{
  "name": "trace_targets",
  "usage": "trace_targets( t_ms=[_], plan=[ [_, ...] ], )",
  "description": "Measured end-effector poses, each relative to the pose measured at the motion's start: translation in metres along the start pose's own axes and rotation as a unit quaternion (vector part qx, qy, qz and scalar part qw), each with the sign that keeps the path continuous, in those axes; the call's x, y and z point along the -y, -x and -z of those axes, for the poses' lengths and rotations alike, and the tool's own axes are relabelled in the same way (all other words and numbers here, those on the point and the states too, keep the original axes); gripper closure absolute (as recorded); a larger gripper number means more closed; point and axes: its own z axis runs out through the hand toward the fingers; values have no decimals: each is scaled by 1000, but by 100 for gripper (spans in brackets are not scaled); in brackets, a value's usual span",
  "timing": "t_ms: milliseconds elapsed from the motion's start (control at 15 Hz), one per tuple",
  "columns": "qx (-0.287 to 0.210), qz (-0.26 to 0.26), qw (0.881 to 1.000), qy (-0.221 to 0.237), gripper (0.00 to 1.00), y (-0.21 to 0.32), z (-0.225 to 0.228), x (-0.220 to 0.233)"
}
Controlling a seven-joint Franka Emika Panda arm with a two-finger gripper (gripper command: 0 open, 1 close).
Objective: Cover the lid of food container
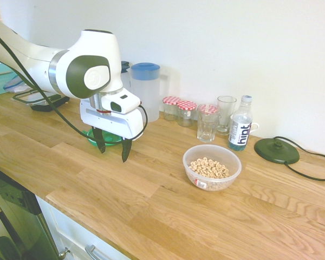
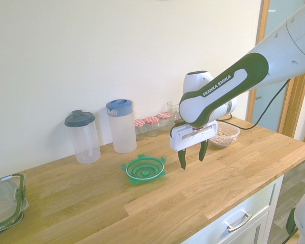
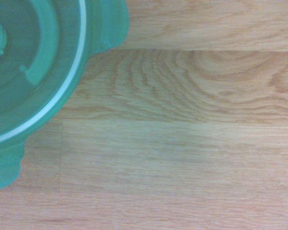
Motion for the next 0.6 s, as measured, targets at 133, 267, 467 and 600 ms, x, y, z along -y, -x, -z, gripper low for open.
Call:
trace_targets(
  t_ms=[133,267,467,600],
  plan=[
    [1,-2,1000,-2,0,0,0,0],
    [15,-14,999,-35,0,-9,3,7],
    [76,-10,991,-113,0,-47,3,25],
    [126,5,980,-155,0,-71,-4,42]
  ],
)
